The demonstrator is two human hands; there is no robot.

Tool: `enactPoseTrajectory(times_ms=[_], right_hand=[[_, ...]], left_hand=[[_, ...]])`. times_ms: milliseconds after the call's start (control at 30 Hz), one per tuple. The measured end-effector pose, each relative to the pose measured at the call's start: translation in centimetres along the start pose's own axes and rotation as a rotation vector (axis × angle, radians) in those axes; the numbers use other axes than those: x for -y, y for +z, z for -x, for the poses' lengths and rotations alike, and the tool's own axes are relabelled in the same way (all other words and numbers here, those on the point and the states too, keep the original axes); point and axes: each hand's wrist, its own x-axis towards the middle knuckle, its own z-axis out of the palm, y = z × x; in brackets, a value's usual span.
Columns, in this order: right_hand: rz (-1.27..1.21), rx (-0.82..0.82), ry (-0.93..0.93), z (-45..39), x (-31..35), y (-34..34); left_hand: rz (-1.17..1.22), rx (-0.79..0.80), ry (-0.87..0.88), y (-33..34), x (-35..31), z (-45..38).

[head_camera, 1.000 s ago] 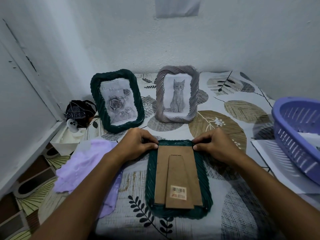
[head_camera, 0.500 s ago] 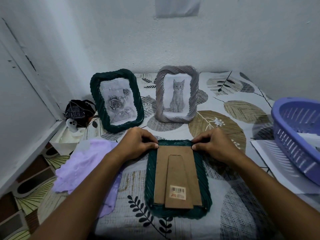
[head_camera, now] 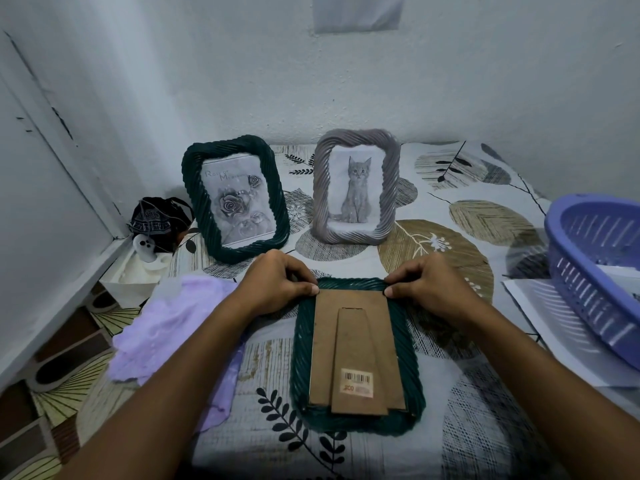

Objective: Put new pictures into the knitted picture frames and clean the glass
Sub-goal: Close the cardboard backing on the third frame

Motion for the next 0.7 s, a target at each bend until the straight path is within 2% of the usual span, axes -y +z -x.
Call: enactPoseTrajectory(times_ms=[433,700], right_hand=[[-0.057,-0.023,0.084,-0.2,0.3,0.4],[-0.058,-0.067,0.105,0.2,0.6,0.9]], left_hand=[[0.057,0.009,-0.132,0.1,-0.9,0.0],[-0.045,-0.072,-0.203,0.7,-1.8,0.5]])
